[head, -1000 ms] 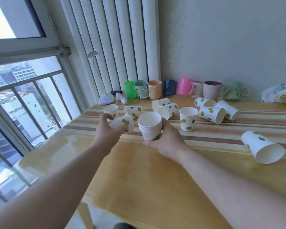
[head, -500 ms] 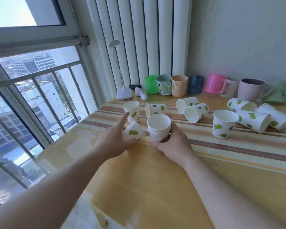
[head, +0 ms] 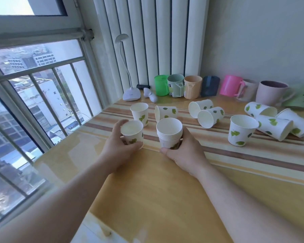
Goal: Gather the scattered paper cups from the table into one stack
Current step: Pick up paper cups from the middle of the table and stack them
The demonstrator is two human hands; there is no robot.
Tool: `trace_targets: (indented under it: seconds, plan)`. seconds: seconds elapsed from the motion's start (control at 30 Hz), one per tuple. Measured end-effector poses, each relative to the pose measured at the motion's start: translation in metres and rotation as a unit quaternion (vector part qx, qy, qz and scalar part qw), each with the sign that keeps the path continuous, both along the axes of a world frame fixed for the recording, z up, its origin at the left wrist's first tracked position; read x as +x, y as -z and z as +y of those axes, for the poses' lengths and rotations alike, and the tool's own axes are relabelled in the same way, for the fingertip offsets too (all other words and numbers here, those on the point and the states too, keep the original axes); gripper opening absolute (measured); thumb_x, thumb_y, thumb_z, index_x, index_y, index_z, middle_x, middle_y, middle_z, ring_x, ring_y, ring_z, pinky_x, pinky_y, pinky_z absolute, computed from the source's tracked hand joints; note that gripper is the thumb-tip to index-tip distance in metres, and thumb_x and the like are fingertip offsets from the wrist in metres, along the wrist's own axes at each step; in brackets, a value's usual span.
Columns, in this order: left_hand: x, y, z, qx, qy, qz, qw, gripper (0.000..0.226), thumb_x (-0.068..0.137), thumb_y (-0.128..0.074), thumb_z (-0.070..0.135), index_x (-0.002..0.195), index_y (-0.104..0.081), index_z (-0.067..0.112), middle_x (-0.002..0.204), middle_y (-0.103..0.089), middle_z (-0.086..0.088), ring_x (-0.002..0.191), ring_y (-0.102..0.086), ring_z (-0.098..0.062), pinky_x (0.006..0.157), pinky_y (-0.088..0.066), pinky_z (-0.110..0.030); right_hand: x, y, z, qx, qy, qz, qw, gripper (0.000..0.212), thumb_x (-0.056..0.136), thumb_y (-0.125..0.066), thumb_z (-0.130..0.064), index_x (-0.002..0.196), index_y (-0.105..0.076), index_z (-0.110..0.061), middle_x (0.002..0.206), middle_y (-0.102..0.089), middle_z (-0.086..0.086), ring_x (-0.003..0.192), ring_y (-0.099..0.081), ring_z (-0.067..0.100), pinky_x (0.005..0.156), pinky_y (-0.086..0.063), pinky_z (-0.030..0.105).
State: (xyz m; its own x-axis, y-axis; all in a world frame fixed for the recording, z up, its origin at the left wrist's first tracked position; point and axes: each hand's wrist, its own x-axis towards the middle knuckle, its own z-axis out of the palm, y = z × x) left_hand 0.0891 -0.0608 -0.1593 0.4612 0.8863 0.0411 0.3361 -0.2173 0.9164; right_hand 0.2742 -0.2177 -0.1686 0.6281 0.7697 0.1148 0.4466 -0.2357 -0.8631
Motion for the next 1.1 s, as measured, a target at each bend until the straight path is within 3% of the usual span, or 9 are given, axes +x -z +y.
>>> trace_targets:
  seconds: [0.1,0.23,0.4,0.53,0.67,0.73,0.83,0.93,1.1]
  plan:
    - [0.010,-0.014,-0.011,0.009,-0.006,-0.088,0.996,0.084,0.075,-0.097,0.023,0.134,-0.048,0.057,0.120,-0.073,0.002,0.098,-0.079,-0.016,0.091,-0.065,-0.052,-0.001,0.002,0.000,-0.001,0.000,0.000,1.000,0.067,0.073,-0.095,-0.043,0.126,-0.053,-0.043,0.112,-0.067,-0.022,0.103,-0.065,0.010,0.084,-0.053,0.033]
    - [0.036,-0.063,-0.031,0.034,0.069,-0.217,0.973,0.083,0.079,-0.095,0.021,0.144,-0.045,0.032,0.121,-0.072,-0.004,0.099,-0.077,-0.006,0.092,-0.063,-0.035,0.000,0.002,-0.001,0.003,-0.005,-0.005,1.000,0.069,0.073,-0.093,-0.044,0.131,-0.054,-0.043,0.114,-0.068,-0.021,0.107,-0.066,0.012,0.094,-0.057,0.041]
    - [0.065,-0.070,-0.053,0.149,0.161,-0.046,0.975,0.086,0.073,-0.097,0.040,0.141,-0.045,0.053,0.119,-0.067,0.027,0.106,-0.067,0.000,0.096,-0.060,-0.035,0.003,0.007,-0.003,0.008,0.002,-0.001,1.000,0.063,0.072,-0.091,-0.046,0.124,-0.055,-0.045,0.114,-0.071,-0.020,0.107,-0.069,0.010,0.093,-0.060,0.044]
    - [0.061,-0.050,-0.041,0.086,0.175,-0.060,0.979,0.099,0.077,-0.092,0.040,0.155,-0.032,0.050,0.132,-0.061,0.015,0.121,-0.059,0.000,0.092,-0.057,-0.023,0.001,0.006,0.001,0.012,-0.002,0.005,1.000,0.062,0.071,-0.088,-0.048,0.123,-0.055,-0.049,0.115,-0.070,-0.022,0.107,-0.069,0.010,0.092,-0.061,0.045]
    - [0.067,-0.052,-0.009,0.040,0.083,-0.117,0.989,0.060,0.107,-0.057,0.045,0.161,-0.032,0.038,0.138,-0.057,-0.002,0.121,-0.058,-0.015,0.084,-0.048,-0.018,0.002,0.005,0.004,0.011,-0.003,0.009,1.000,0.055,0.073,-0.091,-0.048,0.115,-0.056,-0.045,0.110,-0.069,-0.022,0.105,-0.067,0.010,0.090,-0.059,0.042]
    - [0.077,-0.047,0.020,0.052,-0.038,-0.090,0.994,0.076,0.092,-0.068,0.060,0.158,-0.036,0.040,0.142,-0.053,-0.006,0.128,-0.055,-0.023,0.098,-0.050,-0.032,0.003,0.005,0.004,0.009,-0.001,0.009,1.000,0.054,0.073,-0.092,-0.047,0.114,-0.056,-0.044,0.110,-0.068,-0.022,0.105,-0.067,0.011,0.090,-0.059,0.042]
    - [0.091,-0.037,0.047,0.059,-0.093,0.026,0.994,0.115,0.075,-0.086,0.051,0.164,-0.014,0.048,0.164,-0.033,-0.008,0.151,-0.038,-0.030,0.121,-0.038,-0.050,0.002,0.006,0.003,0.010,0.004,0.012,1.000,0.057,0.072,-0.093,-0.046,0.115,-0.057,-0.043,0.110,-0.068,-0.022,0.105,-0.067,0.011,0.091,-0.058,0.041]
    - [0.106,-0.029,0.060,0.001,-0.046,0.027,0.999,0.132,0.082,-0.091,0.035,0.168,0.008,0.043,0.167,-0.034,-0.003,0.144,-0.043,-0.026,0.103,-0.040,-0.036,0.003,0.007,0.003,0.014,0.009,0.011,1.000,0.058,0.070,-0.093,-0.048,0.117,-0.058,-0.041,0.110,-0.069,-0.020,0.104,-0.067,0.011,0.090,-0.059,0.041]
    - [0.112,-0.015,0.066,-0.050,-0.126,-0.033,0.990,0.095,0.072,-0.092,0.045,0.150,-0.041,0.027,0.132,-0.067,-0.001,0.114,-0.067,-0.025,0.100,-0.060,-0.048,0.004,0.005,0.005,0.011,0.005,0.006,1.000,0.055,0.072,-0.092,-0.045,0.114,-0.056,-0.043,0.109,-0.066,-0.021,0.103,-0.065,0.011,0.086,-0.056,0.036]
